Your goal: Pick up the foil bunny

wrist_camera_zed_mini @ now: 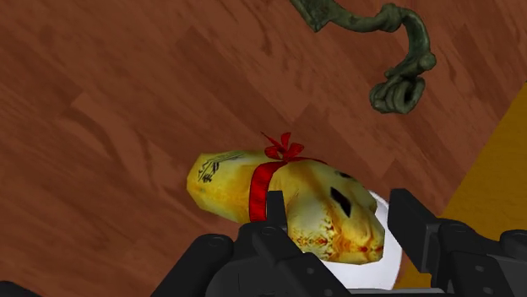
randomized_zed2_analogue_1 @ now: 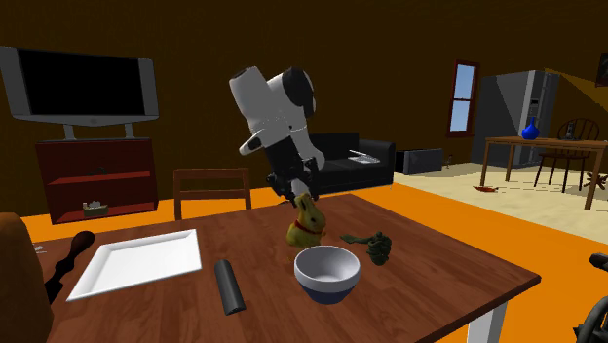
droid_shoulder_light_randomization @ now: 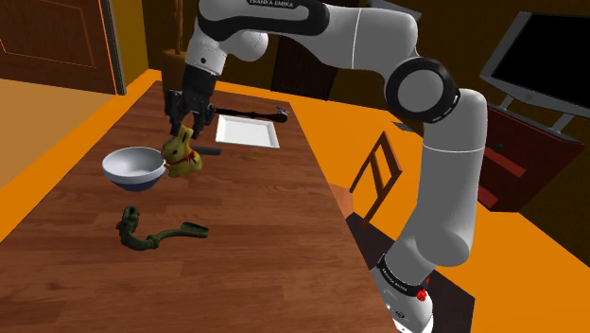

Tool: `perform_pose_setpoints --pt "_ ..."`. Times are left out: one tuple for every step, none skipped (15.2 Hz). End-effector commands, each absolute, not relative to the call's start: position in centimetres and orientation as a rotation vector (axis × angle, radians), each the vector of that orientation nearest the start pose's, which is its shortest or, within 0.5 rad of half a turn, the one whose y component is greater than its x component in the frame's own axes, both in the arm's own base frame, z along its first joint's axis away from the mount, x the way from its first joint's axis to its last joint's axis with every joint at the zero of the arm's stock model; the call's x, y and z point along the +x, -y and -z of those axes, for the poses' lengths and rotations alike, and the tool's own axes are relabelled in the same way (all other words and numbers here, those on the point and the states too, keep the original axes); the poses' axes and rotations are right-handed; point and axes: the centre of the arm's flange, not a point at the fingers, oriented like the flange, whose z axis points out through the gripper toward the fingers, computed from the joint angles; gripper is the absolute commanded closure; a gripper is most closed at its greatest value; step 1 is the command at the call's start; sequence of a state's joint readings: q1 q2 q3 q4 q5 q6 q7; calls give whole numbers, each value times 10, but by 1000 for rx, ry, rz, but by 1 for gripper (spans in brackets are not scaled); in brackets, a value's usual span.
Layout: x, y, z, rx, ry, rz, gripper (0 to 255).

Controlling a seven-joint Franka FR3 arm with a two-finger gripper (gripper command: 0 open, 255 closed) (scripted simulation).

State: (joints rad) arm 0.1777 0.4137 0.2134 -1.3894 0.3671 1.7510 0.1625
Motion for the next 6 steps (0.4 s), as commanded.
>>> perform_pose_setpoints --pt "624 -265 -493 -2710 187 -224 255" --pt "624 -265 -498 -2710 187 -224 255" --pt "624 -265 -503 -2710 187 -224 255" --pt "624 -265 -508 -2710 187 -224 255" --pt "624 -265 -509 -2710 187 -224 255" --pt "624 -265 -509 -2710 187 -224 255"
